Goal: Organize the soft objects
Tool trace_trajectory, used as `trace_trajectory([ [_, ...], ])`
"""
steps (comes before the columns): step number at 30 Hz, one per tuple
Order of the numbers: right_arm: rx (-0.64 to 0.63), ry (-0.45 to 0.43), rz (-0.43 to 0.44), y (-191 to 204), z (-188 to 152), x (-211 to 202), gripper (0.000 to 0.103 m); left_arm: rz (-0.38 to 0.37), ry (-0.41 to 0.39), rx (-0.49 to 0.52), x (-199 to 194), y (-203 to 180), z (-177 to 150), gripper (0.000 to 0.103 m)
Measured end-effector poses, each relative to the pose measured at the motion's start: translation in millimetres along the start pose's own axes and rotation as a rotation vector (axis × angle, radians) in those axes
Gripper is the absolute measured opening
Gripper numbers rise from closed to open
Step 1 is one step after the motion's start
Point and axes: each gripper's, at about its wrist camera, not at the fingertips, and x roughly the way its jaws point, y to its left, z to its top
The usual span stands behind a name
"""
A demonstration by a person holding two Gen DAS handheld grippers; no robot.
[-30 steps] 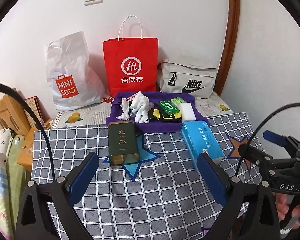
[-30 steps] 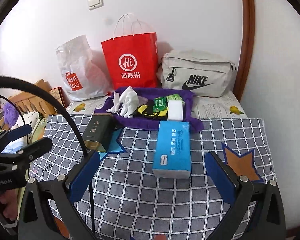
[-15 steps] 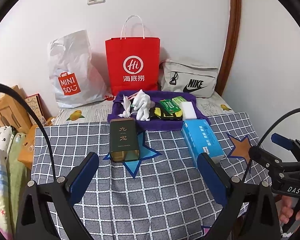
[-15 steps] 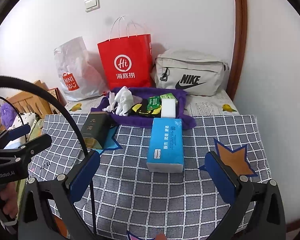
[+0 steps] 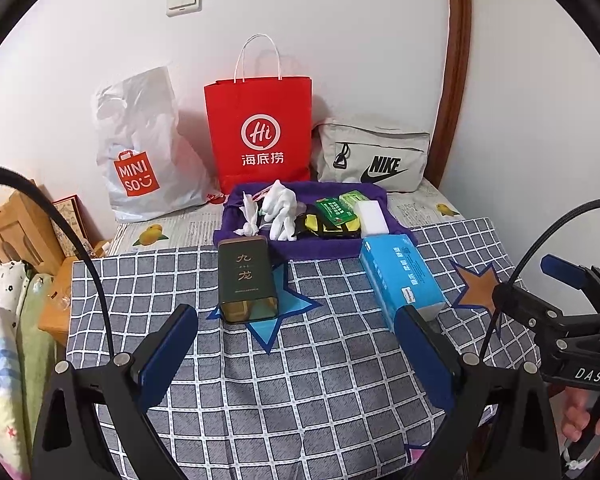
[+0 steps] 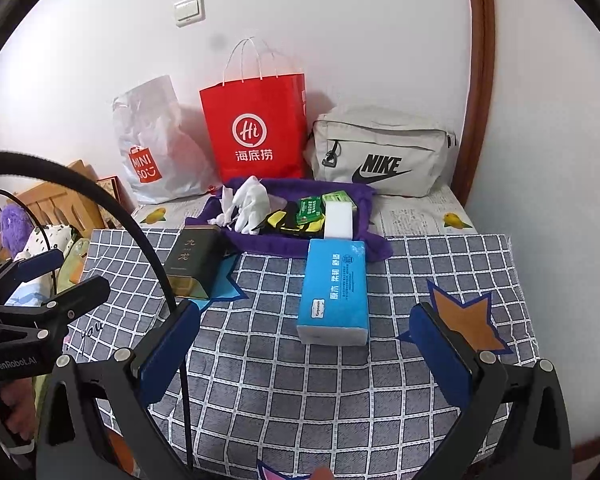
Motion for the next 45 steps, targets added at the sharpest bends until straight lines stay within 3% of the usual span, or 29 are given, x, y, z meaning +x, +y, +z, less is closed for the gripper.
trace_trajectory([
  [45,0.011,0.001,0.006,-6.4,2.8,-4.2,0.103,-0.007,0.007,0.026,0.4,0.3,0.0,0.099],
])
